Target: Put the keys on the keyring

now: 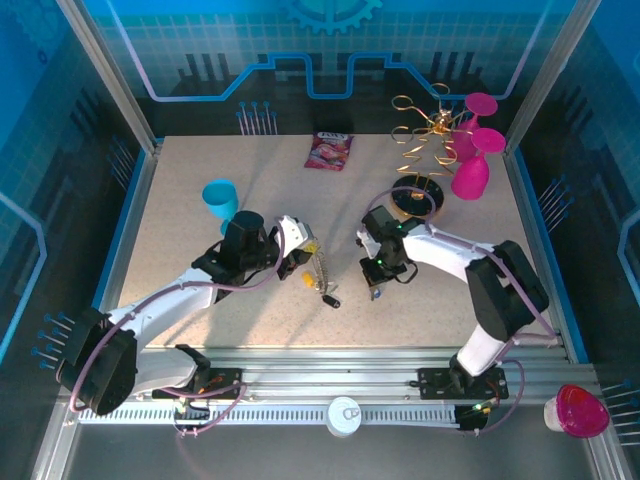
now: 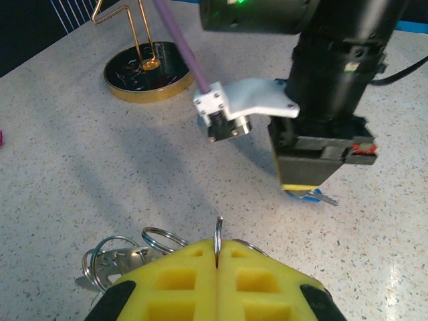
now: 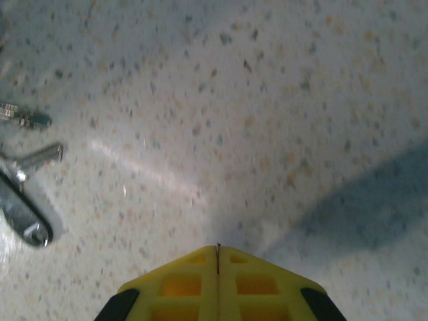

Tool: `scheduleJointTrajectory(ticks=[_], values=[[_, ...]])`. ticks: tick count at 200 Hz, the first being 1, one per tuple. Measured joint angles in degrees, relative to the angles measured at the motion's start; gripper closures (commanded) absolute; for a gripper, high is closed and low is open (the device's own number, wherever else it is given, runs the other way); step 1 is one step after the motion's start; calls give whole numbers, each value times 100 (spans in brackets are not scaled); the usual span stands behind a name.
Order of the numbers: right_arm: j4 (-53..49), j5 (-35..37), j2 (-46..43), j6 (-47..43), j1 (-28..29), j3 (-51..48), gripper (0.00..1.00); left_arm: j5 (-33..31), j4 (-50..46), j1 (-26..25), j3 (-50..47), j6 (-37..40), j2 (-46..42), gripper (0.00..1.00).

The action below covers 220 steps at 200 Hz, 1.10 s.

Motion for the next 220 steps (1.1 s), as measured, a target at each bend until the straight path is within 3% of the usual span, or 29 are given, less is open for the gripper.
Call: scheduleJointTrajectory(ticks=[67,150,220], values=[[334,-131,190,-37,-66,39,69,-2,-7,24,0,2,0,100],[509,-11,-337,55,-70,-120,67,-4,-4,24,0,-22,0,100],[398,372,-623,2245,149,-323,64,-4,-4,24,0,-22,0,100]])
